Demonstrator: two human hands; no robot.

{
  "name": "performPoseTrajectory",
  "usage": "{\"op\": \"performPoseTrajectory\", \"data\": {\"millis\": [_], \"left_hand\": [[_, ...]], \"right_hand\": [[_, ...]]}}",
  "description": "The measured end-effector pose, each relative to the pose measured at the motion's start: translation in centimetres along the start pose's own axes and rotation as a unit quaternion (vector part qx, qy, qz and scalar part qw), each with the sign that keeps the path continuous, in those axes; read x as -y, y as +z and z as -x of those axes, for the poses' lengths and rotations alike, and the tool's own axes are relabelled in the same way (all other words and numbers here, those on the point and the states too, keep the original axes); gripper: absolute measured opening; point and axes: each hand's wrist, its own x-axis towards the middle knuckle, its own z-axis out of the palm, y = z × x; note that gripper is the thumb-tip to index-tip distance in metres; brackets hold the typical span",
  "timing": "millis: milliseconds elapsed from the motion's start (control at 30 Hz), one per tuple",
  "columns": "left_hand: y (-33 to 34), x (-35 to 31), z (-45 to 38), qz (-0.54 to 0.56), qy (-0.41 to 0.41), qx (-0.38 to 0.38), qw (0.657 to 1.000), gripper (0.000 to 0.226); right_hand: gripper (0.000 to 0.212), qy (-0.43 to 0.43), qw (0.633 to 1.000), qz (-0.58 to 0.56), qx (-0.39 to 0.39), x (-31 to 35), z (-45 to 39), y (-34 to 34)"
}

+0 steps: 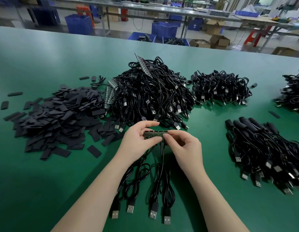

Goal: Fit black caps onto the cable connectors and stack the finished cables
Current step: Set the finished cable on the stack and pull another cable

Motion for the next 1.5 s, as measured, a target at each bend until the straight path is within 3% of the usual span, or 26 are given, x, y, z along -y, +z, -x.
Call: {"op": "performPoseTrajectory", "data": {"millis": [300, 767, 900, 967, 1067, 1167, 1267, 1367, 1500], "left_hand": [[0.9, 0.1, 0.4, -0.018, 0.021, -0.046, 0.999, 0.041], [2.3, 0.1, 0.7, -0.076, 0.041, -0.115, 0.990, 0.040], [1.9, 0.4, 0.5, -0.073, 0.015, -0.091, 0.993, 0.039], [1.8, 0.5, 0.6, -0.104, 0.026, -0.078, 0.991, 0.037], [2.1, 0.6, 0.6, -0.134, 0.041, -0.060, 0.988, 0.044], [2.2, 0.8, 0.5, -0.162, 0.044, -0.045, 0.985, 0.043], [2.2, 0.8, 0.4, -0.138, 0.049, -0.062, 0.987, 0.042], [1.8, 0.6, 0.4, -0.067, 0.060, -0.093, 0.992, 0.043], [1.2, 0.3, 0.2, 0.015, 0.046, -0.091, 0.995, 0.052]], "right_hand": [[0.016, 0.017, 1.000, 0.000, 0.002, 0.2, 0.4, -0.1], [0.021, -0.069, 0.993, 0.075, -0.052, 0.4, 1.2, 0.8], [0.019, -0.039, 0.986, 0.010, -0.160, 1.0, 1.2, -0.2], [0.016, -0.054, 0.973, -0.032, -0.223, 1.5, 1.2, -1.1], [0.017, -0.101, 0.956, -0.101, -0.257, 2.7, 1.2, -1.7], [0.018, -0.158, 0.954, -0.113, -0.228, 3.8, 1.3, -1.5], [0.026, -0.189, 0.972, -0.056, -0.128, 4.1, 1.1, -1.0], [0.026, -0.151, 0.987, 0.006, -0.051, 3.4, 1.1, -0.5], [0.015, -0.059, 0.994, -0.024, -0.089, 2.4, 1.1, -0.7]]}}
